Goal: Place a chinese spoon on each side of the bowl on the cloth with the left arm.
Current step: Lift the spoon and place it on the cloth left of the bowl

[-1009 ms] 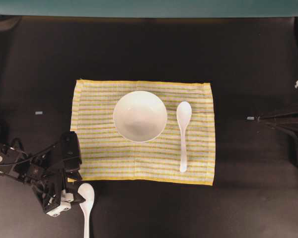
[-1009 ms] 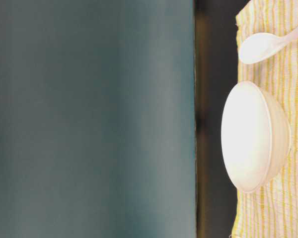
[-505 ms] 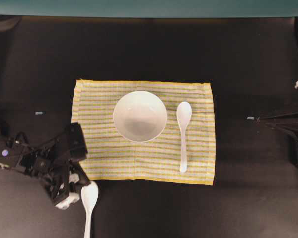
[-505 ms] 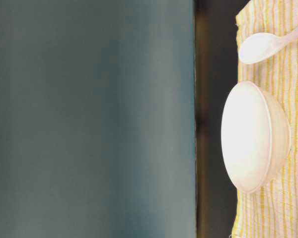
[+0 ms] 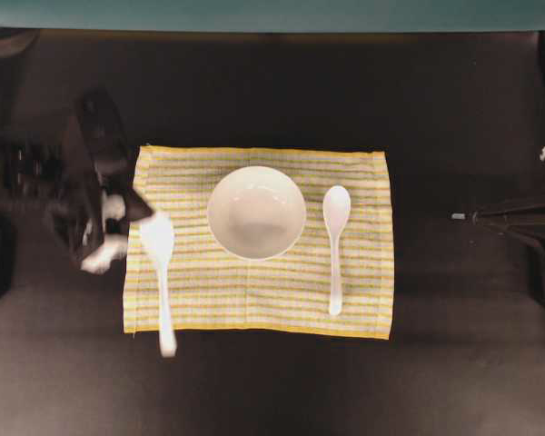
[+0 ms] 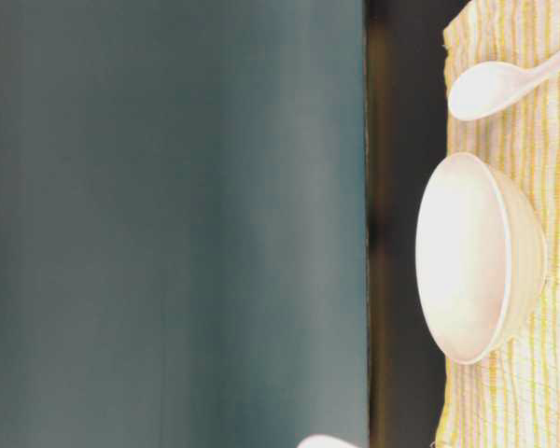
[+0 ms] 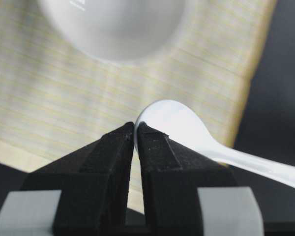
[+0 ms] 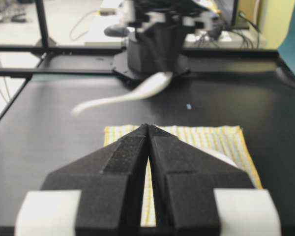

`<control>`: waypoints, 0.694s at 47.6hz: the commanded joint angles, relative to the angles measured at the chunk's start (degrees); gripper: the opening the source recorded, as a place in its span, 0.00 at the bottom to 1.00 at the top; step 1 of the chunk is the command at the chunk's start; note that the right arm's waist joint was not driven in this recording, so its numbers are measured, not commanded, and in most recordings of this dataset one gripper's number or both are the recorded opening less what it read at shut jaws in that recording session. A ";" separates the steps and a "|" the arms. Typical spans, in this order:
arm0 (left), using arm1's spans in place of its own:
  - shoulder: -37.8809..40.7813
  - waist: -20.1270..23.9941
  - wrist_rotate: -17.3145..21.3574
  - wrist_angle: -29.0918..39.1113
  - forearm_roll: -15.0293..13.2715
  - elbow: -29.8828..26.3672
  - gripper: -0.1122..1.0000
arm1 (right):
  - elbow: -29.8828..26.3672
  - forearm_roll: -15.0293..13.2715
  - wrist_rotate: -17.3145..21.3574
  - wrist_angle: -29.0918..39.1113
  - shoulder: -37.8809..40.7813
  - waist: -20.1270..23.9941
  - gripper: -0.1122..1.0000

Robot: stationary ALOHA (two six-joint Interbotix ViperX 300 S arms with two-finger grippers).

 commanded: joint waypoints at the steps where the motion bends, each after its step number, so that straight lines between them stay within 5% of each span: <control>1: 0.88 2.90 2.81 -0.70 0.18 -0.09 0.13 | -0.35 0.18 0.35 -0.70 0.44 0.00 0.10; 33: 14.68 9.67 13.36 -10.63 0.18 0.26 0.13 | -0.35 0.18 0.35 -0.62 0.53 0.00 0.10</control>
